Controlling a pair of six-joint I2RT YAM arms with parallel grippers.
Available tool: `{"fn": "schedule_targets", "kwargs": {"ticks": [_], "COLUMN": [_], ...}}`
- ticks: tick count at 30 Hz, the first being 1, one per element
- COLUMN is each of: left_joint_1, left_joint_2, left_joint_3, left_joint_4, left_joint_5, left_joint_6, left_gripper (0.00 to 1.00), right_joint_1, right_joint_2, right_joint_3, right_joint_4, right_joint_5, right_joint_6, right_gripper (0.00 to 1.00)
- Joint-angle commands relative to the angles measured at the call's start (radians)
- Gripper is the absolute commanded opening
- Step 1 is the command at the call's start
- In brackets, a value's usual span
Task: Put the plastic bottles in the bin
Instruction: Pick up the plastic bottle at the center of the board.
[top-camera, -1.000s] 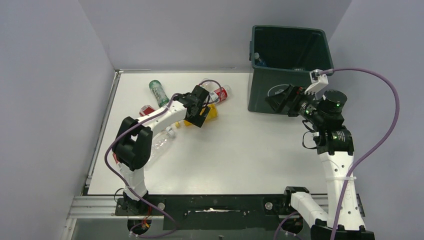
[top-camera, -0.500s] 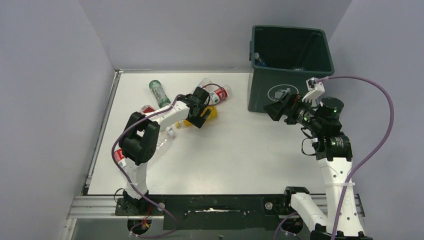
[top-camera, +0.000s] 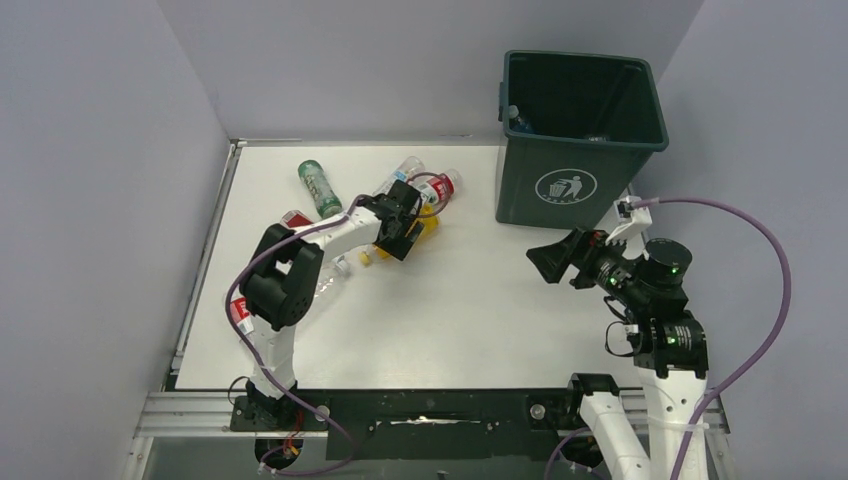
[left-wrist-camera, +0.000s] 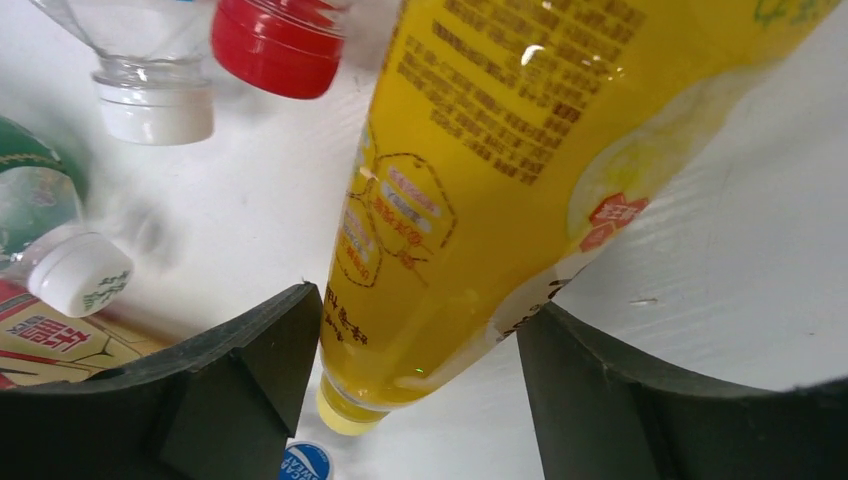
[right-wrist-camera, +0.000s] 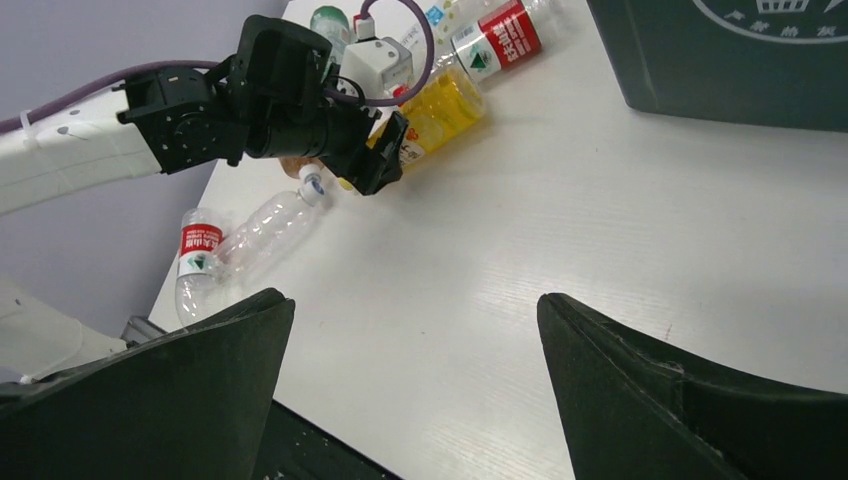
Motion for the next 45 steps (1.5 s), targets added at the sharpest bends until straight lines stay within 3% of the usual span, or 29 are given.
{"fn": "schedule_targets", "kwargs": {"ticks": [1,6,13,22,33,45], "left_joint_1": [-0.02,-0.041,-0.066,-0.097,-0.156,-0.214], "left_joint_2": [-0.052,-0.065,-0.18,-0.356,-0.449,-0.512], "left_joint_3": [-0.006,-0.003,-0.055,-0.096,-0.09,-0.095], "left_joint_4": [0.029,-0.009,-0.004,-0.014,-0.05,0.017], "left_joint_5": [0.048,0.056,0.1,0.17,0.344,0.499], "left_joint_6": [-0.047,-0.096,-0.144,-0.202,-0.276,-0.357], "left_gripper": [0.63,0.43,0.33,0.32,0.32,0.32], "right_joint_1": [0.003,0.004,0.005,0.008,0.037,0.277], "right_joint_2": [-0.012,-0.013,-0.015,0.004,0.073,0.254], "right_joint_3": [-0.034,-0.052,-0.1,-0.183,-0.199,-0.137], "right_joint_4": [-0.002,0.01,0.068,0.206,0.415,0.54], "right_joint_5": [0.0,-0.003,-0.01,-0.044,-0.051,0.116], "right_joint_6": [0.002,0.009,0.058,0.18,0.287,0.303], "right_gripper": [0.99,0.99,1.0,0.99,0.99,1.0]}}
